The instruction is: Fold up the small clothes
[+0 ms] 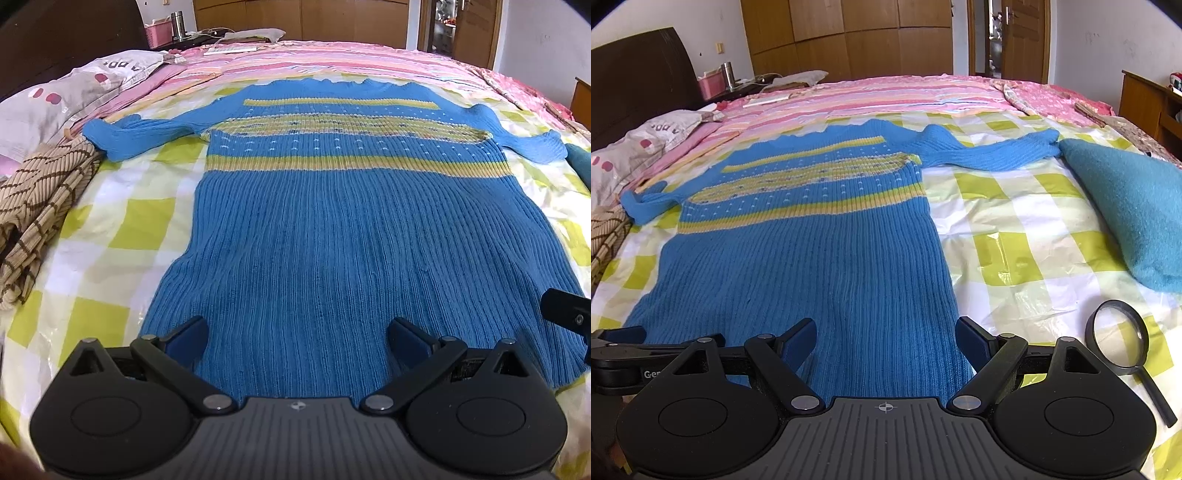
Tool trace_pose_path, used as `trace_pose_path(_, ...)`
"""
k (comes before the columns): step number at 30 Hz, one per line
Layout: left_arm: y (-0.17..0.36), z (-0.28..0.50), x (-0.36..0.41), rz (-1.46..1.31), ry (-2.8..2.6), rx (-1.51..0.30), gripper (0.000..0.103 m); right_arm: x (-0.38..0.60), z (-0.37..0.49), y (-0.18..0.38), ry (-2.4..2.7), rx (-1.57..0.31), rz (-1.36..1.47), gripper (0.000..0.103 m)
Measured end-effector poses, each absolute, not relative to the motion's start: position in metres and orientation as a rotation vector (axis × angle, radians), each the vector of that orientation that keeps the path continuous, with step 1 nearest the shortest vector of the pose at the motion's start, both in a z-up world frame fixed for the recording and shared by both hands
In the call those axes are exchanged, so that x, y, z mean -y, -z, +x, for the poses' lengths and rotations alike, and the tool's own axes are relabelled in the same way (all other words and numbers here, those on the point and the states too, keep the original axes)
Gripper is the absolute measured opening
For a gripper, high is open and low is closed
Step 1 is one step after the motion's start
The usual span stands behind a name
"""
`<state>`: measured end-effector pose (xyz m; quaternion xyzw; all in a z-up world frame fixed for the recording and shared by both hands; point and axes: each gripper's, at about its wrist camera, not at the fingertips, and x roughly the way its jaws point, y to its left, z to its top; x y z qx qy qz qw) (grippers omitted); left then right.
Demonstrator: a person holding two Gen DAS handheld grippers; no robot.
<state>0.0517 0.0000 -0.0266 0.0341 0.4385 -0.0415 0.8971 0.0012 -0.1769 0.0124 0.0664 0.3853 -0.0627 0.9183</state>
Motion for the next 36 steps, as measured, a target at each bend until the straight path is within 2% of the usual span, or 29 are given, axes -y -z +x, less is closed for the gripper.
trace_pose_path(13,0.004,0.052,-0.004,0.094,0.082,-0.846,0.103,0.181,0.008,-0.032,0.114,-0.746,0.135,0.082)
trace_pose_path(28,-0.020,0.088,0.020,0.127,0.100,-0.789,0.103,0.203,0.038,-0.056,0.136,-0.693,0.126,0.081)
trace_pose_path(36,-0.028,0.104,0.044,0.151,0.139,-0.768,0.103,0.223,0.053,-0.060,0.143,-0.699,0.142,0.072)
